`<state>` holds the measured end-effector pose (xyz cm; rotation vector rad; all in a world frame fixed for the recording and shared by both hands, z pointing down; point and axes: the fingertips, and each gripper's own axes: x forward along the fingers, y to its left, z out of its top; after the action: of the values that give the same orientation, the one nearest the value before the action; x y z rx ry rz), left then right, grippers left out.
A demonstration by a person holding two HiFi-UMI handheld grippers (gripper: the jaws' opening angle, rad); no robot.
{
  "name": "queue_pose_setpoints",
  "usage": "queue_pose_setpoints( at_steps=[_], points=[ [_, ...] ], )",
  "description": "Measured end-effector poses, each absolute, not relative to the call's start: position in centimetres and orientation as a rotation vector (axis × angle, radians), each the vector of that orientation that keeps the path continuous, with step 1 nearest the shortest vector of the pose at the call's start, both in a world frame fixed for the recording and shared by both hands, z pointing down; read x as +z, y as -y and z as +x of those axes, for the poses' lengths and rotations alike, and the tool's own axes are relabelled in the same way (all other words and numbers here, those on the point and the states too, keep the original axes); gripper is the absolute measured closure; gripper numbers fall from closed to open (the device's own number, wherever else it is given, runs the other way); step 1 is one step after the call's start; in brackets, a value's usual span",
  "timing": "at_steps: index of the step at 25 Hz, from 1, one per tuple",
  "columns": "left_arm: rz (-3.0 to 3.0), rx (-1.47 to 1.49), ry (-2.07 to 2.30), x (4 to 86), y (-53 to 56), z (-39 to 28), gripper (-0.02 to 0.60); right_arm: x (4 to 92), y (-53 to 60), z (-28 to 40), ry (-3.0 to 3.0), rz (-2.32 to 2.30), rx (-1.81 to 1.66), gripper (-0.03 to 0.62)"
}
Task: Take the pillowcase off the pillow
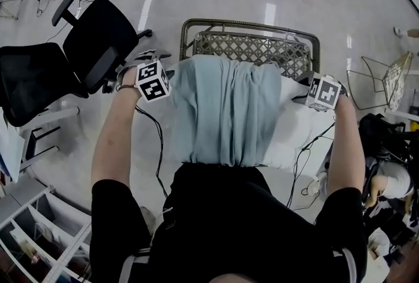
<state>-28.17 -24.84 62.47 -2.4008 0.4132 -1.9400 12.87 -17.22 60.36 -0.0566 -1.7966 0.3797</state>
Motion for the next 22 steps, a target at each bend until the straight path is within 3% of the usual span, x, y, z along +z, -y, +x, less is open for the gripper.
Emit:
queue_pose_setpoints(
  at_steps=[7, 11, 22],
  points=[
    [-2.343, -1.971, -0.023, 65.9, 24.7, -22.0, 0.378, 58.9, 15.9, 12.5, 1.828, -0.043, 0.377, 0.387],
    [-2.267, -2.009, -0.036, 66.6, 25.2, -22.3, 0.571, 59.1, 15.7, 13.0, 1.822, -0.029, 0.382, 0.390],
    [-2.069, -2.086, -0.093, 65.5, 22.5, -31.8, 0.575, 60.9, 17.7, 14.3, 1.842, 0.017, 0.487, 0.396]
  ],
)
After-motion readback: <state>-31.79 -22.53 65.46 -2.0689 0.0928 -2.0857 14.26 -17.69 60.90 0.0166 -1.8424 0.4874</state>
